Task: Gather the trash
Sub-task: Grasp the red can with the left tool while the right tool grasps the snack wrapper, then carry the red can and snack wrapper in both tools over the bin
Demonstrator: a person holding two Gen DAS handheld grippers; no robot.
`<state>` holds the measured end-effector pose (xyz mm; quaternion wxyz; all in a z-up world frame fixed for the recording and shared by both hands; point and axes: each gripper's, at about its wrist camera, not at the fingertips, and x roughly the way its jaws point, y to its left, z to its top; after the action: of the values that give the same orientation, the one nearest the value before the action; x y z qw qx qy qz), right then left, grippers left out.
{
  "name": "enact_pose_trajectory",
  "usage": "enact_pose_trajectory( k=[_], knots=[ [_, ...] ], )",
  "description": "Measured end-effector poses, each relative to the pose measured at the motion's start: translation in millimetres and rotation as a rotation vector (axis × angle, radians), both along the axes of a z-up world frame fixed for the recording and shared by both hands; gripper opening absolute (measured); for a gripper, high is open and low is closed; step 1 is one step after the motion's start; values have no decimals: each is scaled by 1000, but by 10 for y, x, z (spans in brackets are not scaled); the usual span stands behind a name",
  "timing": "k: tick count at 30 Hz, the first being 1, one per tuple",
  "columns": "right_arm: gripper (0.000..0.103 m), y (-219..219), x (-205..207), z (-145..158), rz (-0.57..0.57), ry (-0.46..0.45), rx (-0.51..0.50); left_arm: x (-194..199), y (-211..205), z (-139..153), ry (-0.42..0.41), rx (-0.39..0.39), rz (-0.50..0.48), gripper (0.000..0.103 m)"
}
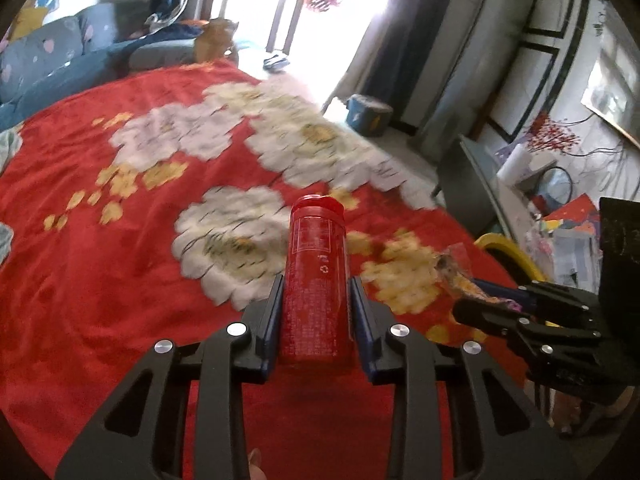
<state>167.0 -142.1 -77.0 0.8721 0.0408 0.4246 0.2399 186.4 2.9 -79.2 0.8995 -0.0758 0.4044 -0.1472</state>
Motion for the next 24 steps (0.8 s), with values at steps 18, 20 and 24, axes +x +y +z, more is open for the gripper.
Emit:
enact_pose_trajectory(
  k=[18,20,24],
  knots=[
    [20,-707,-105,370,-170,-79,46,-68,-485,526,-99,-53,-99,30],
    [20,-798,-117,378,-192,-83,44,-72,-542,560,-105,-52,-114,30],
    [20,-978,-156,381,-237,-83,43,-99,-683,616,-116,-49,-148,30]
  ],
)
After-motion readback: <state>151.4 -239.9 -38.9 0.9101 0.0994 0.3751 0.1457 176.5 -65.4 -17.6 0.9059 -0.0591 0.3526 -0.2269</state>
